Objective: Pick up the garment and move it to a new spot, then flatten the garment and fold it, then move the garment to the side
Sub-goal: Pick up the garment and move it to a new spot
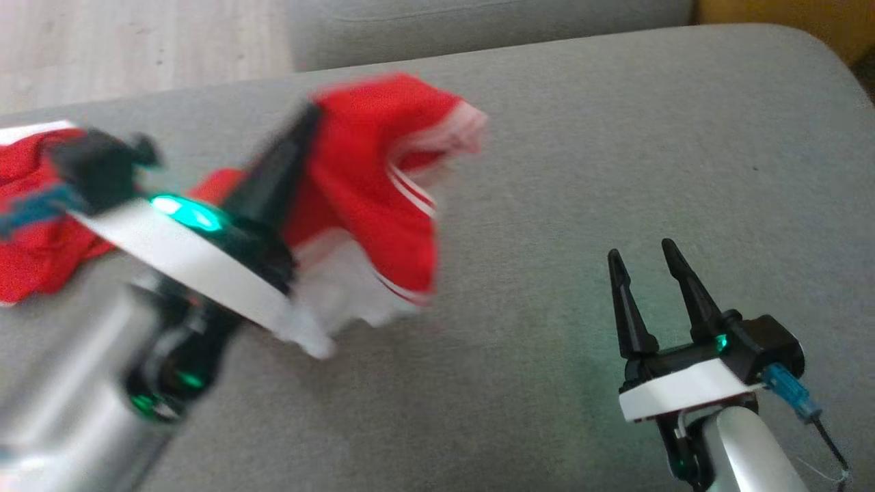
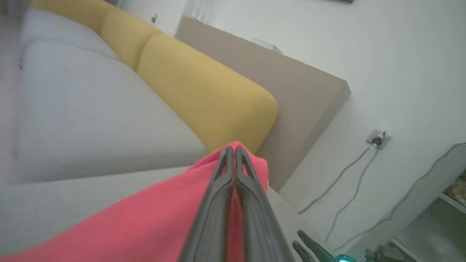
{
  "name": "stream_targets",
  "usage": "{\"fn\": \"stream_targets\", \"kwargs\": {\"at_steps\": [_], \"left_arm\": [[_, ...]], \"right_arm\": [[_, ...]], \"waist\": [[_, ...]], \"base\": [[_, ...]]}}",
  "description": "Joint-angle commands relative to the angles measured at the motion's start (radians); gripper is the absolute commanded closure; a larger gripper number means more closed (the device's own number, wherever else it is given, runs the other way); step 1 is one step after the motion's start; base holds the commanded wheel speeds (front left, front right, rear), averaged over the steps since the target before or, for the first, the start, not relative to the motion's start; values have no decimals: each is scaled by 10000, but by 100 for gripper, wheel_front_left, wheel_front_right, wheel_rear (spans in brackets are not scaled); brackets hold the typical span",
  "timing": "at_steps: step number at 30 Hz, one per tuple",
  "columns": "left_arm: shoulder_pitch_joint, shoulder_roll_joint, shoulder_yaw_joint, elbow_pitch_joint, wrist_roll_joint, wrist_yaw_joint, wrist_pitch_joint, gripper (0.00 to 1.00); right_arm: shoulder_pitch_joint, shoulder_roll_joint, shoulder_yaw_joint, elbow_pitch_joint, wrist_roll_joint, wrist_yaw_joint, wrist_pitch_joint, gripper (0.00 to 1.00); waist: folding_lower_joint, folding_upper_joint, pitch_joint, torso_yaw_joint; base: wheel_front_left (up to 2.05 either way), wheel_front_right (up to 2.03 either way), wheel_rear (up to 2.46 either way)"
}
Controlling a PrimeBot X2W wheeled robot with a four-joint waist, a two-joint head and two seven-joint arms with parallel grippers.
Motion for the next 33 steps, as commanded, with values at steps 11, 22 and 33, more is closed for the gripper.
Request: {"fn": "stream_targets", "kwargs": {"at_steps": [11,22,33], "left_arm": [[-155,-2259,-1768,2741,703,-41,-115,100],[-819,-3429,-2205,6915,2043,82,-1761,0],[-98,-3089,-1680,6257,4071,1742,-3921,0]], "right_arm": [[-395,-26,666,-555,424,77,-109,0],[-216,-26,686,-619,553,77,-109,0],[-180,-26,143,-840,94,77,-109,0]], "waist": [[1,0,303,-1717],[1,0,270,-2173],[1,0,137,-1218]], "base": [[0,0,0],[0,0,0],[0,0,0]]}}
